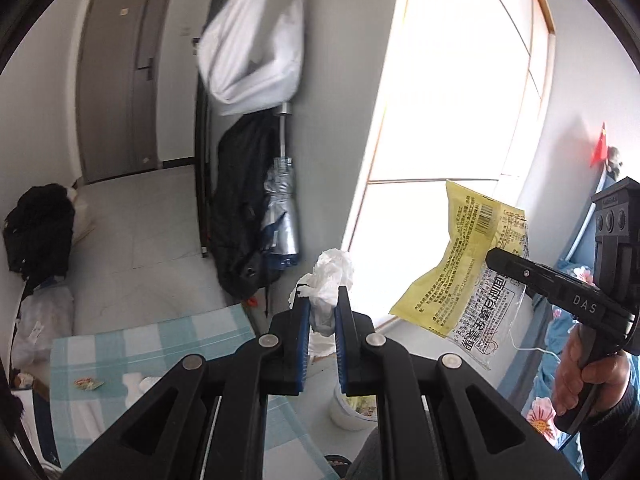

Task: Collect trash
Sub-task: 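Carry the tissue and yellow wrapper over the white bin with both grippers, then open both grippers to drop the tissue and wrapper into the bin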

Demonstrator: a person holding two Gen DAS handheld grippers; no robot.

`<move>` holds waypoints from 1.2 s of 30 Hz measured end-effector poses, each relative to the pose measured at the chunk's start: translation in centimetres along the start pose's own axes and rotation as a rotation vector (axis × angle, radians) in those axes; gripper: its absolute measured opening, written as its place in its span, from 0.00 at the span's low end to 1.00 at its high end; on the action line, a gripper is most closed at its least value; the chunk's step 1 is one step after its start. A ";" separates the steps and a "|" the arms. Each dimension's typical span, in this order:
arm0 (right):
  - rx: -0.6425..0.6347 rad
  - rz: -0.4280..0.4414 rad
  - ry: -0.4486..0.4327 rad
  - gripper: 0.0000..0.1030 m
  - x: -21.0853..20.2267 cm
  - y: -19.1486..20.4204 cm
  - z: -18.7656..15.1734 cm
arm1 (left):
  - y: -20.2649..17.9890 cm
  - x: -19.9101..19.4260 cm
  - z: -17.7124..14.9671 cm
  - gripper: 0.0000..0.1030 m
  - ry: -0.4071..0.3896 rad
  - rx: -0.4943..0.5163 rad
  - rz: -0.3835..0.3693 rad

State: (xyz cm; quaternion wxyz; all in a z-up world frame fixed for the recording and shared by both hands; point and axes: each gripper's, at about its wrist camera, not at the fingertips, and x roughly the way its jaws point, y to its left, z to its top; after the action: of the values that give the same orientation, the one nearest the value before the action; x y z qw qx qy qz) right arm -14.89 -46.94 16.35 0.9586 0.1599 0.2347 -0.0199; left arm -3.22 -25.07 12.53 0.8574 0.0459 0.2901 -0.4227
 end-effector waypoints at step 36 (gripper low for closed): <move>0.461 -0.350 0.444 0.04 11.8 -25.0 -21.1 | -9.2 32.4 -11.4 0.07 0.771 0.092 -0.234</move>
State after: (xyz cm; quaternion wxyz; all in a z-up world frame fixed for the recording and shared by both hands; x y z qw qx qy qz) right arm -16.54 -63.56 -14.14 0.8053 0.3295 0.4502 -0.2006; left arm 0.04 -49.87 -12.73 0.6288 0.2062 0.5745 -0.4817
